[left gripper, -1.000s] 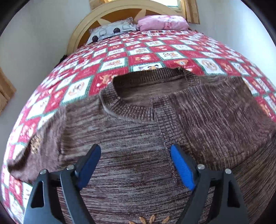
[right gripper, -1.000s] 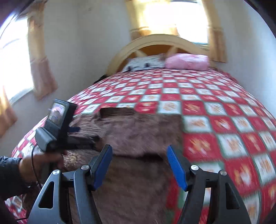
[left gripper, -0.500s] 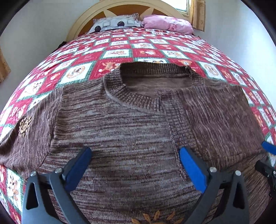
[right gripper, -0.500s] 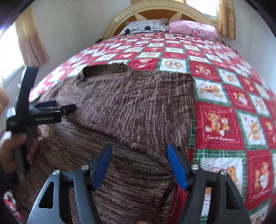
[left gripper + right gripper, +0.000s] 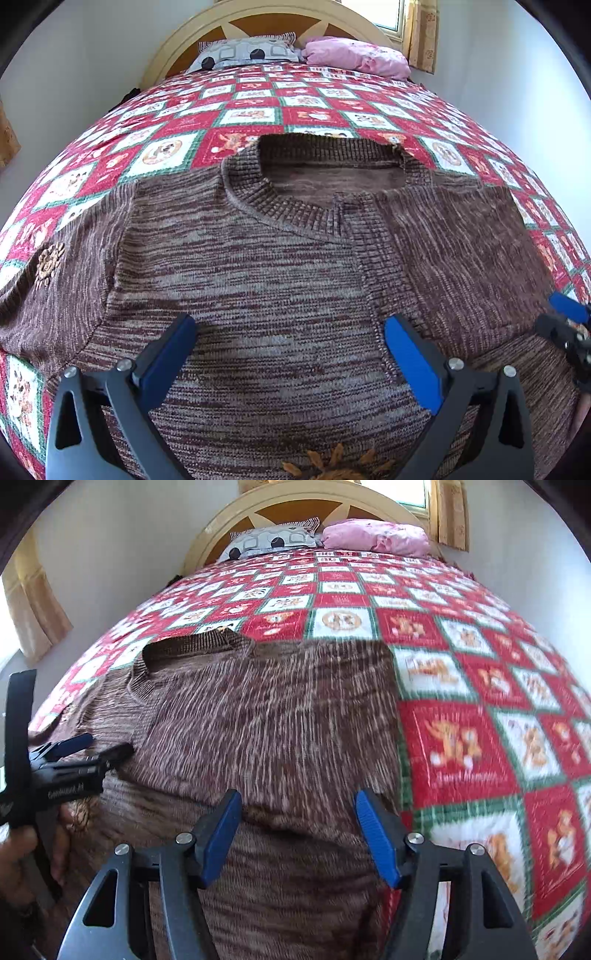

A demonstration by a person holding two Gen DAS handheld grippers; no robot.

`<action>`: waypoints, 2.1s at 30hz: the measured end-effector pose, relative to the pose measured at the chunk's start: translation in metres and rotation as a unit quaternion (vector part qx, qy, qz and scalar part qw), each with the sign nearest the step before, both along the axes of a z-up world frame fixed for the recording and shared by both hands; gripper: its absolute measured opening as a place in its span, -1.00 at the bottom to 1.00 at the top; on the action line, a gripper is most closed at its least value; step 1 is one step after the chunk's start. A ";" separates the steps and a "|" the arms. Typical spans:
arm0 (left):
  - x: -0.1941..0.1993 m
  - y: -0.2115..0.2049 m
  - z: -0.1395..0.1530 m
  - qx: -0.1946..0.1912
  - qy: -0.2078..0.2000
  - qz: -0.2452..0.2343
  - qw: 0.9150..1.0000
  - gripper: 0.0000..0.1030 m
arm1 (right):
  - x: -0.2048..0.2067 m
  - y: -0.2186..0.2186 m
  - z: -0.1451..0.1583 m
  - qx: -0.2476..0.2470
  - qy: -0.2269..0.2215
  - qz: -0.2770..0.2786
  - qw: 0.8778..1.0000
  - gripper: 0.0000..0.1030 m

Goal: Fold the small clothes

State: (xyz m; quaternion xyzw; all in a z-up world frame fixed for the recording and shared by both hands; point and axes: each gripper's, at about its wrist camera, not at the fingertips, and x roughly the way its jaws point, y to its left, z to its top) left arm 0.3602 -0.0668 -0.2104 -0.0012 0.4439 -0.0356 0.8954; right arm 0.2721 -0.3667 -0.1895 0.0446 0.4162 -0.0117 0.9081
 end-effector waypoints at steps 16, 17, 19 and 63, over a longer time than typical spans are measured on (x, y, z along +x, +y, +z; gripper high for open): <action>0.001 -0.002 0.000 0.003 0.001 0.000 1.000 1.00 | -0.016 0.017 -0.012 -0.064 -0.001 -0.004 0.998 0.27; 0.002 -0.002 0.000 0.002 0.002 0.000 1.000 1.00 | -0.017 0.019 -0.012 -0.067 -0.003 -0.004 0.998 0.28; 0.003 0.000 0.001 -0.002 0.005 -0.001 1.000 1.00 | -0.017 0.019 -0.011 -0.067 -0.005 -0.004 0.998 0.28; -0.065 0.355 0.027 -0.037 -0.037 0.261 0.964 1.00 | -0.060 0.078 0.041 -0.064 -0.039 0.015 0.997 0.34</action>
